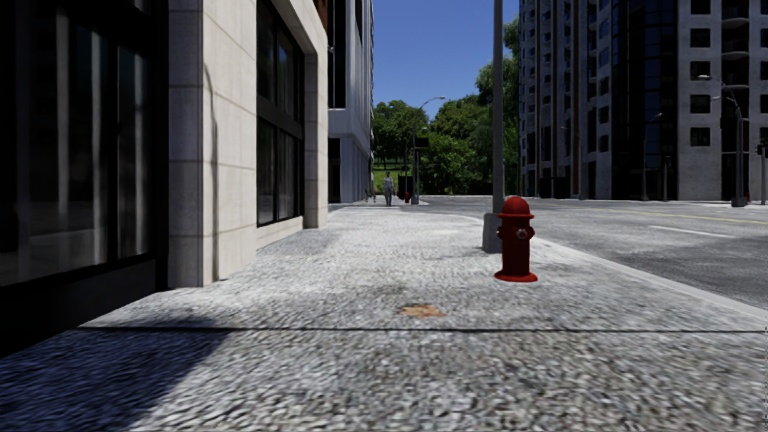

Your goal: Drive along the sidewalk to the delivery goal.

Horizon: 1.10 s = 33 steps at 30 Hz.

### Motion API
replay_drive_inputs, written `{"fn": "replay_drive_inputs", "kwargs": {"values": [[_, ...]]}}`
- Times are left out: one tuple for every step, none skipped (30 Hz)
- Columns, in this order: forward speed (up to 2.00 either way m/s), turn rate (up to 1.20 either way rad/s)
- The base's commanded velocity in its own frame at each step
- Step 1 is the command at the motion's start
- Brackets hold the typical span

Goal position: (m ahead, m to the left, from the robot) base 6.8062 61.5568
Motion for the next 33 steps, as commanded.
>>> {"fn": "replay_drive_inputs", "kwargs": {"values": [[2.0, 0.0], [2.0, 0.0], [2.0, 0.0], [2.0, 0.0], [2.0, 0.0], [2.0, 0.0], [2.0, 0.0], [2.0, 0.0], [2.0, 0.0], [2.0, 0.0], [2.0, 0.0], [2.0, 0.0], [2.0, 0.0], [2.0, 0.0], [2.0, 0.0], [2.0, 0.0], [2.0, 0.0], [2.0, 0.0], [2.0, 0.0], [2.0, 0.0], [2.0, 0.0], [2.0, 0.0], [2.0, 0.0], [2.0, 0.0], [2.0, 0.0], [2.0, 0.0], [2.0, 0.0], [2.0, 0.0], [2.0, 0.0], [2.0, 0.0], [2.0, 0.0], [2.0, 0.0], [2.0, 0.0]]}}
